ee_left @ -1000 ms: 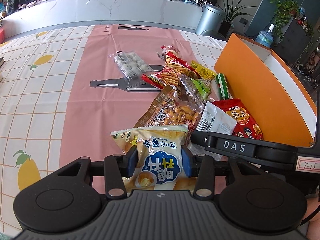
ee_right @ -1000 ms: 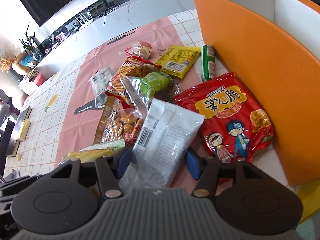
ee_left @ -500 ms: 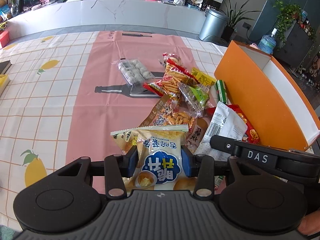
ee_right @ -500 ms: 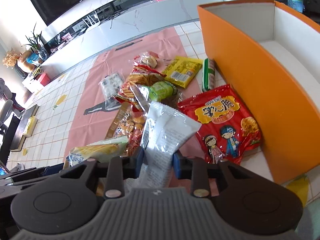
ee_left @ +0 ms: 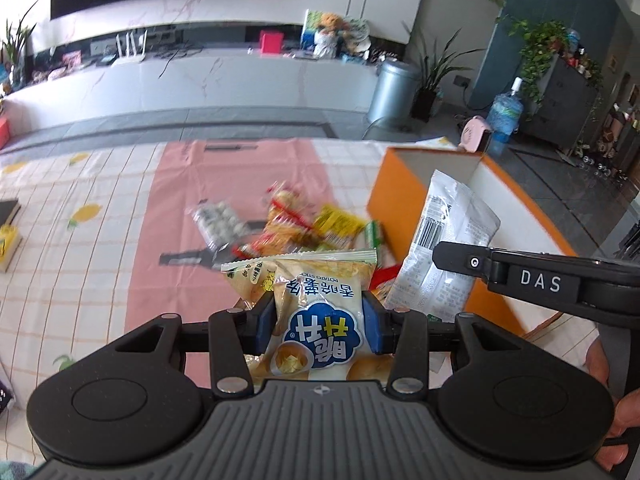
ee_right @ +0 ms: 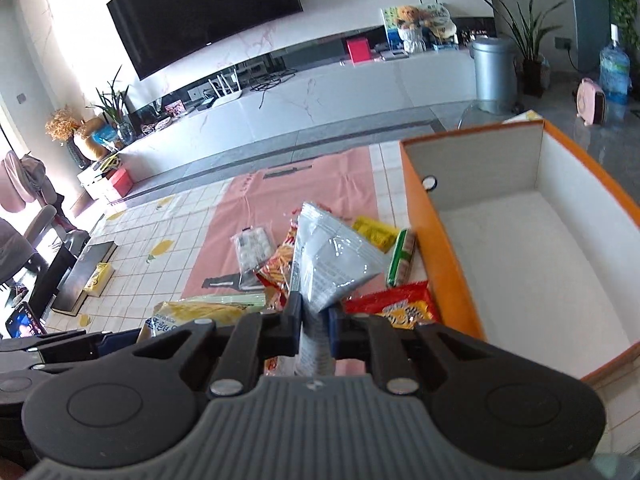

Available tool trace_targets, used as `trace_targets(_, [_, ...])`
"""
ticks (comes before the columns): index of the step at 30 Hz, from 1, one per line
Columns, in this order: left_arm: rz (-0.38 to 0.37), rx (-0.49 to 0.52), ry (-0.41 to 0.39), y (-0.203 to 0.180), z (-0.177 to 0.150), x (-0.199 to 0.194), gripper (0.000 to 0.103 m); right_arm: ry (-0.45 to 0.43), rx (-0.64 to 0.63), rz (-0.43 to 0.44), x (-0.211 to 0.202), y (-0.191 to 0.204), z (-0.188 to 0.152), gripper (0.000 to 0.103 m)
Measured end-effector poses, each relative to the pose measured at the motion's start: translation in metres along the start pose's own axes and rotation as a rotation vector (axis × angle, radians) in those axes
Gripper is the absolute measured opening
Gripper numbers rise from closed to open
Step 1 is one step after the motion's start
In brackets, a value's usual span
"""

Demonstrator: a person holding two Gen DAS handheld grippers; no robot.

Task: Organize snacks
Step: 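Carry the chip bag in the left tool while the right tool carries the white packet over the box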

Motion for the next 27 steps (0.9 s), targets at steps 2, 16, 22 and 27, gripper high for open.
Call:
trace_targets(2, [0.000,0.014,-0.017,-0.016,0.012,-0.003,0.050,-0.001,-0.034,-0.002,-0.012,-0.008,0.016,0.009])
trace_targets(16, [-0.136,0.262,-0.005,-0.133,0.078,0.037,0.050,0.109,-0.227,-0.186,-0.038,-0.106,0.102,0.009])
trace_targets(22, [-0.221,0.453,0.072,-0.172,0.062,0.089,0.050,0.288,-0.217,-0.136,-0.008,-0.162,0.102,0.009])
trace_targets(27, [-0.251,0.621,0.169,-0.191,0.045,0.122,0.050,0.410,-0.224,-0.116,0.023,-0.192,0.088,0.009])
Point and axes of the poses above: each gripper's, at about its wrist camera, not at the fingertips, and x roughly the way its jaws point, y to its left, z to its top, the point moved 3 cm from there along x, roughly the way its jaws point, and after that the axes turned 1 degree about y, right-handed, at the moved point
